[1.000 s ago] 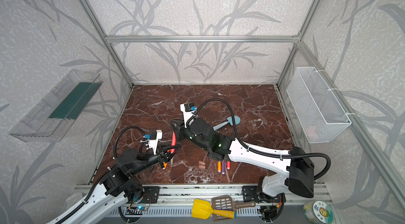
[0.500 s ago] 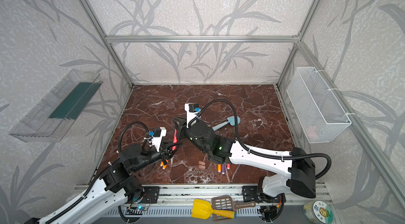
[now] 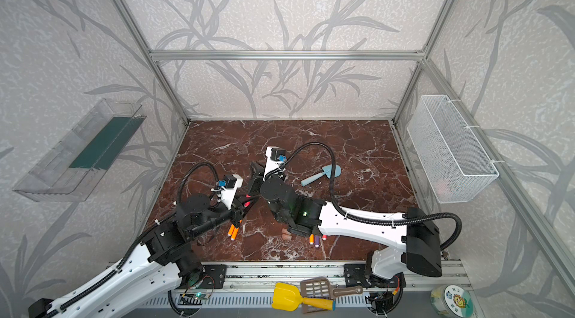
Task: Insert the pens into the pen caps
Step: 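Press the pale pink cap down onto the pink marker with the right gripper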
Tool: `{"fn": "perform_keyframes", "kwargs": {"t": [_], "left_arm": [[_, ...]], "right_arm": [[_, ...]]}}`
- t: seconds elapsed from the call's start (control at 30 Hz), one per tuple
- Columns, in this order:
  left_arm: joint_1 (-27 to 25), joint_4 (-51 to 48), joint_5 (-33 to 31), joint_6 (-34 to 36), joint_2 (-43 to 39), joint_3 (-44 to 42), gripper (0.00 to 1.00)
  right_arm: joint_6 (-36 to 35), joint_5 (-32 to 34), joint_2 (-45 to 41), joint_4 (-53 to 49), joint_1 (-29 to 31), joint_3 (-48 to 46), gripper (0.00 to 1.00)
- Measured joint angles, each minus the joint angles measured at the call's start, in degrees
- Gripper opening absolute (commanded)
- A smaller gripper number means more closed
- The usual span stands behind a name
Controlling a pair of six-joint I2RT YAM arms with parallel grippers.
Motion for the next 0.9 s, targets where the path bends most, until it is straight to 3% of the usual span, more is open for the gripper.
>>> {"fn": "perform_keyframes", "kwargs": {"t": [0.27, 0.43, 0.53, 0.67, 0.9], "left_arm": [[5.33, -0.85, 10.84, -0.70, 3.08, 0.20, 0.00], [5.66, -1.18, 15.93, -0.52, 3.32, 0.22, 0.00], [5.70, -1.16, 17.46, -0.11, 2.91, 0.46, 0.00], [5.70, -1.88, 17.53, 0.76, 0.66, 0.46, 0.00], [5.70, -3.32, 15.28, 0.94, -1.81, 0.42, 0.00]], "right_arm": [[-6.58, -12.94, -0.74, 18.16, -3.45, -10.10, 0.00], [-9.11, -17.38, -2.99, 22.43, -3.28, -13.86, 0.00], [-8.50, -12.94, -4.31, 18.51, -1.36, -13.05, 0.00], [-2.60, -4.96, -5.29, 11.69, 1.44, -10.64, 0.00], [5.55, 0.57, -4.22, 4.92, 2.73, -7.02, 0.00]]}}
